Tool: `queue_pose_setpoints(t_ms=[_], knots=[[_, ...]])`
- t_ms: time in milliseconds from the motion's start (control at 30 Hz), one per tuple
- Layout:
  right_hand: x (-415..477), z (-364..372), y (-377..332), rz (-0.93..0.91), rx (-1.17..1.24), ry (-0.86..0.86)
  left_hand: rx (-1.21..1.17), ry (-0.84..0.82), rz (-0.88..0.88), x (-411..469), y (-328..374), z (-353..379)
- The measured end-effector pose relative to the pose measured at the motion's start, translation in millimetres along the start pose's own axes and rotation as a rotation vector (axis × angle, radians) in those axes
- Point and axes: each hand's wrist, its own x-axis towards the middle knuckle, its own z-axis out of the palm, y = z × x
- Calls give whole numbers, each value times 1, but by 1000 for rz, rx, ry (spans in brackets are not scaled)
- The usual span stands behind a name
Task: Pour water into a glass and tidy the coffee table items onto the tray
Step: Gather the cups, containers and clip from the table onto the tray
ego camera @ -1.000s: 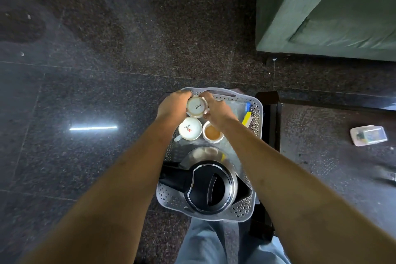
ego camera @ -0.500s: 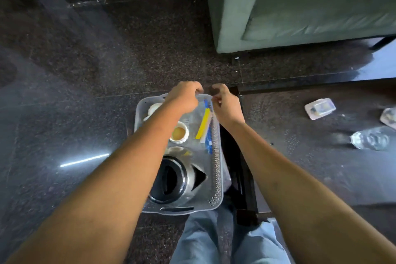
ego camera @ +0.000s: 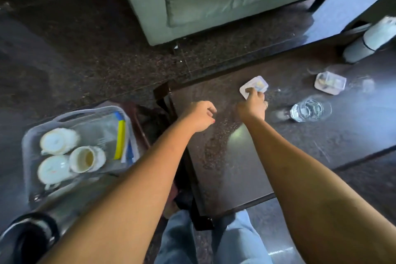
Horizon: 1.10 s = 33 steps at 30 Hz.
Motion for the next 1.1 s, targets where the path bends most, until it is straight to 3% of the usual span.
queue_pose_setpoints(t_ms=[133,333,467,600,733,900,1100], knots=[[57,-1,18,35,-41,-4,-57,53,-66,42,-2,42],[117,3,30,-73,-222,-136,-278,141,-129,89,-7,68],[123,9,30,-163,-245,-125,-472,212,-209,101,-5,68],[103,16,3,-443,-216,-207,-835,265,-271,98,-4,49],[61,30,-52,-802,-170,-317,-1025,269,-141,77,-14,19],[-3,46,-105,-975,2,-475,-1178,548,-68,23,-53,-16],[-85,87,-154,-1025,102,-575,-1398,973,7,-43,-94,-43]])
